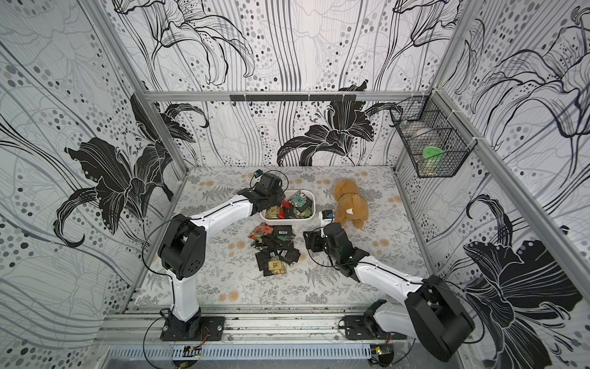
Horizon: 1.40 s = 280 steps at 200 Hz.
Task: Put the tea bags into the storage box
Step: Place the tea bag in the storage box, then pick up the tea bag from the center of the board.
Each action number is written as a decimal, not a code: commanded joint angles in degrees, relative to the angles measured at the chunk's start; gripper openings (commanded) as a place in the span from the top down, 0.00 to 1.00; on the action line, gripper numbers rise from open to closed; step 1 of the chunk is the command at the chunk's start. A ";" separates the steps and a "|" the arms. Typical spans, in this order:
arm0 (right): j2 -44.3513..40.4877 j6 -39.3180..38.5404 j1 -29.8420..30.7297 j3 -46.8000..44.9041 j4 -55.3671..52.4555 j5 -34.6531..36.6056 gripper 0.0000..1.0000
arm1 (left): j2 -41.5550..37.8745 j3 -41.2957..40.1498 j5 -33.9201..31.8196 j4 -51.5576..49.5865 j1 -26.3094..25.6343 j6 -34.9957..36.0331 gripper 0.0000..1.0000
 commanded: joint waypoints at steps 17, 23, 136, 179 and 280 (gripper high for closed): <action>-0.08 -2.17 -0.24 1.16 1.63 -1.30 0.25 | -7.49 -6.90 -3.08 1.75 0.46 0.79 0.49; -0.08 -2.29 -0.27 1.04 1.92 -1.94 0.27 | -9.46 -8.38 -3.26 2.02 0.47 0.88 0.48; 3.57 -7.33 4.58 4.04 -2.27 -14.00 0.52 | -42.53 -46.11 8.17 8.89 -8.29 -1.71 0.36; 7.92 -9.91 11.42 7.03 -7.01 -10.38 0.62 | -46.00 -54.20 5.74 8.91 -18.01 -6.09 0.35; 23.09 -10.53 14.97 16.09 -14.98 -7.37 0.85 | -50.85 -68.40 5.77 17.12 -22.64 -14.32 0.53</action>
